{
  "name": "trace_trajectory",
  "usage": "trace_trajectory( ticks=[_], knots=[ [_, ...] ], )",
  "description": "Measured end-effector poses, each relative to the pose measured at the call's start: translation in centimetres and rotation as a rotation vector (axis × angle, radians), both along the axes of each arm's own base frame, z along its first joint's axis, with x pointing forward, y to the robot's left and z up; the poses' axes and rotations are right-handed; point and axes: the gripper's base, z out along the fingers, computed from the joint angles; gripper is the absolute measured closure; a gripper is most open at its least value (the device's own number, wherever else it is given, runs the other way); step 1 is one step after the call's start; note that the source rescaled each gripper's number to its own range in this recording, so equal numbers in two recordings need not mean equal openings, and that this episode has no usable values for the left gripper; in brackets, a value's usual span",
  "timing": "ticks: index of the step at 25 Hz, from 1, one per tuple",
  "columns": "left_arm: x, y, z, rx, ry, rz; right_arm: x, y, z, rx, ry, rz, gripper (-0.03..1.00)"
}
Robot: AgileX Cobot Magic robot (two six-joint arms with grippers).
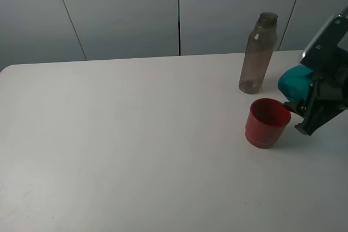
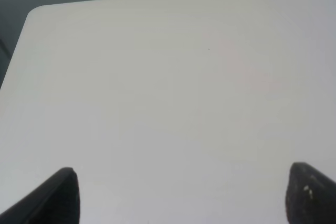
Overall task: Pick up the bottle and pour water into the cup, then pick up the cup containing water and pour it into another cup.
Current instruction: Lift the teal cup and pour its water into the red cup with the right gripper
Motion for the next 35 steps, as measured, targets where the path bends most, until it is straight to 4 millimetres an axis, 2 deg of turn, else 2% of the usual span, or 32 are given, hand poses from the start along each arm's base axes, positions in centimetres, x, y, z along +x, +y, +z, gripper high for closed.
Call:
trace_trajectory(
  ticks=[11,20,26,35],
  knots=[
    [0.0,0.0,0.0,0.0,0.0,0.0,-0.4,-0.3,-0.4,-0.119,0.044,0.092,0.92],
    [0.0,0.0,0.0,0.0,0.0,0.0,-0.4,-0.3,-0.4,-0.136,0.044,0.108,0.92],
    [0.0,0.0,0.0,0.0,0.0,0.0,-0.3,-1.2,-0.4,-0.159,0.044,0.09,0.92],
    [0.0,0.0,0.0,0.0,0.0,0.0,-0.2,-1.3,-0.4,-0.235,0.034,0.162,0.92]
  ],
)
